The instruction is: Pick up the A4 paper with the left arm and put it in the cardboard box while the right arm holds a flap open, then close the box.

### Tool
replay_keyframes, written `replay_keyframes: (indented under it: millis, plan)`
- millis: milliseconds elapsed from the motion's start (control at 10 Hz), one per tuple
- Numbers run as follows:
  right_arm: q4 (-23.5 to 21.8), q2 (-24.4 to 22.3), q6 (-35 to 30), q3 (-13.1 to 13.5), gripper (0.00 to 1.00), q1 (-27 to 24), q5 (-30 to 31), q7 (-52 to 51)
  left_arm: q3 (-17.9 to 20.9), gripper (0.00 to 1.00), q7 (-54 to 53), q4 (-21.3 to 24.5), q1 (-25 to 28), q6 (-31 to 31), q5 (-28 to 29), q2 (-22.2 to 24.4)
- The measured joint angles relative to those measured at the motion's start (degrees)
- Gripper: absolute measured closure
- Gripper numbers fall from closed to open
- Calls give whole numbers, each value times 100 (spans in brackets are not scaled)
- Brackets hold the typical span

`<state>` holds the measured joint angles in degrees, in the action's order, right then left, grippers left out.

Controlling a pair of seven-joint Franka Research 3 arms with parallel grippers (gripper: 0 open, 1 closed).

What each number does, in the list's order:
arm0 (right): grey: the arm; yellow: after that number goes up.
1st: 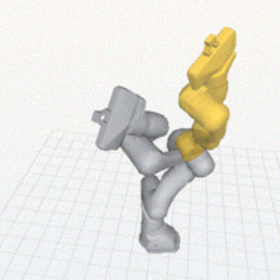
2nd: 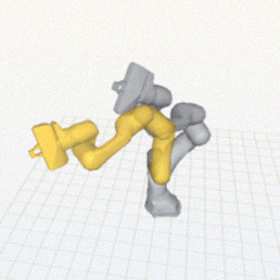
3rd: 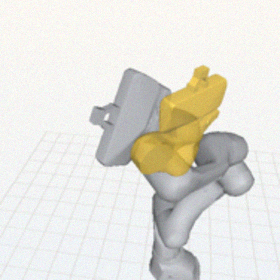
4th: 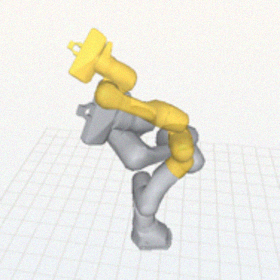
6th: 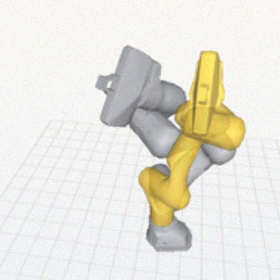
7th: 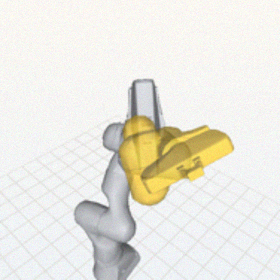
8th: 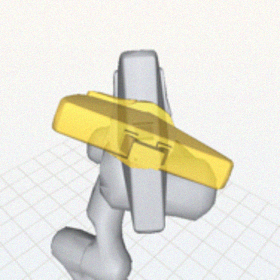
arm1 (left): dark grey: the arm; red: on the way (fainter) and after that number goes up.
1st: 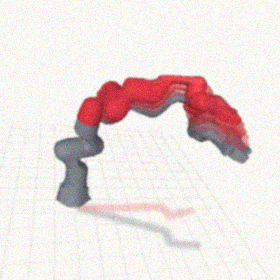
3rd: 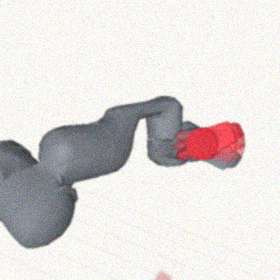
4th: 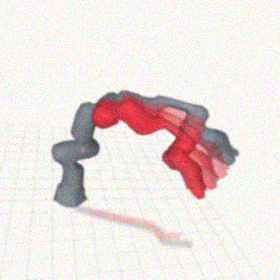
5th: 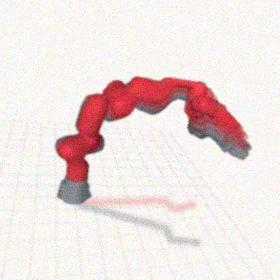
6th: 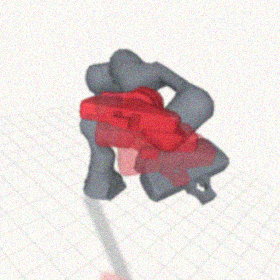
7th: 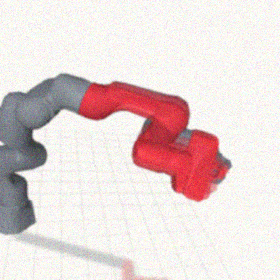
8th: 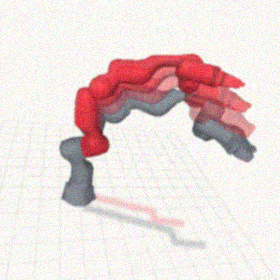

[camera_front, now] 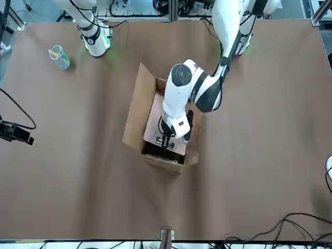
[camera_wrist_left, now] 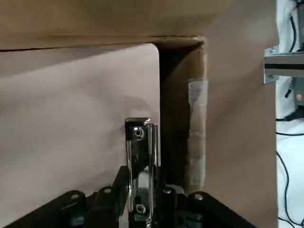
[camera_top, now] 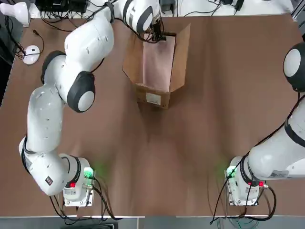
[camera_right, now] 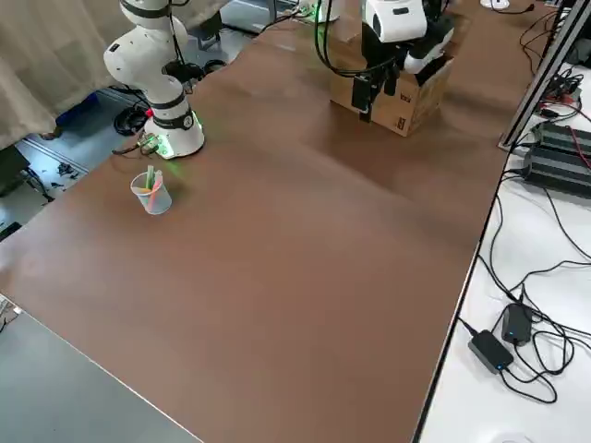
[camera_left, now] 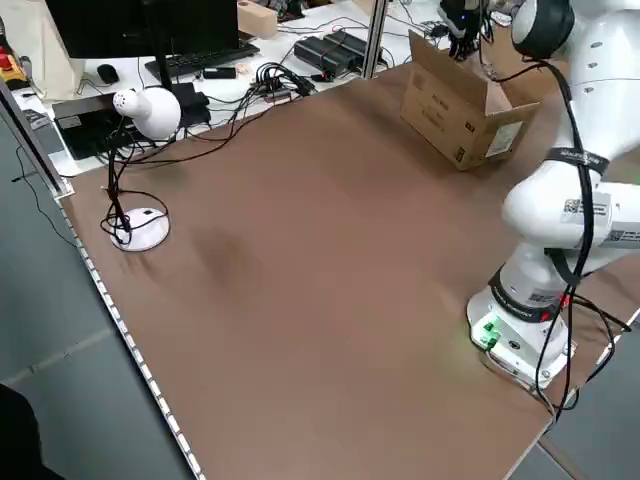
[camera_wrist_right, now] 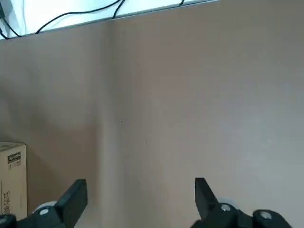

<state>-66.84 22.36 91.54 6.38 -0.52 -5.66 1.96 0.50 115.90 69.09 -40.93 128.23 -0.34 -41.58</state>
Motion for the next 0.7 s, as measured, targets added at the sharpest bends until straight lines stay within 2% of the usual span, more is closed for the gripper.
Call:
replay_keyframes:
  millis: [100, 200, 300, 600, 700]
  plan:
    - [-13, 0, 2, 0, 0, 0, 0, 1, 8, 91, 1, -3, 2, 2, 0, -9]
    - [-24, 0, 7, 0, 0, 0, 0, 1, 25, 97, 1, -9, 10, 5, 0, -9]
    - [-32, 0, 17, 0, 0, -2, 0, 3, 43, 88, 1, -9, 17, 18, 0, -9]
    - [-34, 0, 26, 0, 0, -8, 0, 7, 190, 42, -132, -132, 46, 90, 0, 48]
    - [-35, 0, 26, -5, 0, 0, -3, 7, 271, 29, -181, -201, 58, 53, 0, 216]
